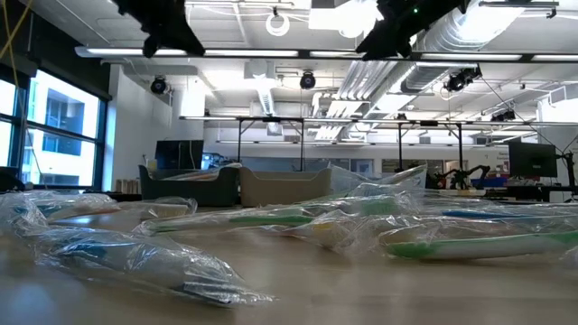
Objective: Pick & Place Toothbrushes
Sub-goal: Put the blue toothbrush into the gray bin
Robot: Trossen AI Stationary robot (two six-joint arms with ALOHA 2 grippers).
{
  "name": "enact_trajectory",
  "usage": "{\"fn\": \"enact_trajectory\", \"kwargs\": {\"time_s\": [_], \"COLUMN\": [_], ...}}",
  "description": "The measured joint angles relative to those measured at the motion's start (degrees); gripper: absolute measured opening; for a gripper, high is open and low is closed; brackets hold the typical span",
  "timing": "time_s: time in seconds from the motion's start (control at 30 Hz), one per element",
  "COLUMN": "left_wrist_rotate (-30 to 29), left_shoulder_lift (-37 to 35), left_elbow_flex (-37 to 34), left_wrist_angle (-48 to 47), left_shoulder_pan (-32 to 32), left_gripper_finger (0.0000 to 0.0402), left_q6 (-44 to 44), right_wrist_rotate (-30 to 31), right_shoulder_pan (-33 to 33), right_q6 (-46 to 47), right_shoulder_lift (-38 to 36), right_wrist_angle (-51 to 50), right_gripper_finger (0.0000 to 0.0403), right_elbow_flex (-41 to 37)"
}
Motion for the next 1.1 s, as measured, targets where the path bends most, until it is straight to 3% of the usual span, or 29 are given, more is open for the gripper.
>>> {"fn": "enact_trajectory", "kwargs": {"time_s": [0.23, 0.6, 0.8, 1.1], "left_wrist_rotate": [-0.2, -0.3, -3.1, -12.2], "left_shoulder_lift": [-5.3, -5.8, -5.3, 0.7], "left_elbow_flex": [0.0, 0.0, 0.0, 0.0], "left_wrist_angle": [-6.1, -18.2, -19.7, -17.6], "left_shoulder_pan": [-5.1, -17.0, -23.2, -31.8], "left_gripper_finger": [0.0003, 0.0003, 0.0003, 0.0], "left_q6": [-7.9, -19.7, -29.8, -36.5], "right_wrist_rotate": [-4.7, -3.9, -3.9, -3.9], "right_shoulder_pan": [1.2, 5.3, 7.6, 8.0], "right_q6": [4.8, 8.2, 8.2, 7.7], "right_shoulder_lift": [0.0, 0.0, 0.0, 0.0], "right_wrist_angle": [0.0, 0.0, 0.0, -0.4], "right_gripper_finger": [0.0247, 0.0247, 0.0247, 0.0247], "right_elbow_flex": [0.0, 0.0, 0.0, 0.0]}}
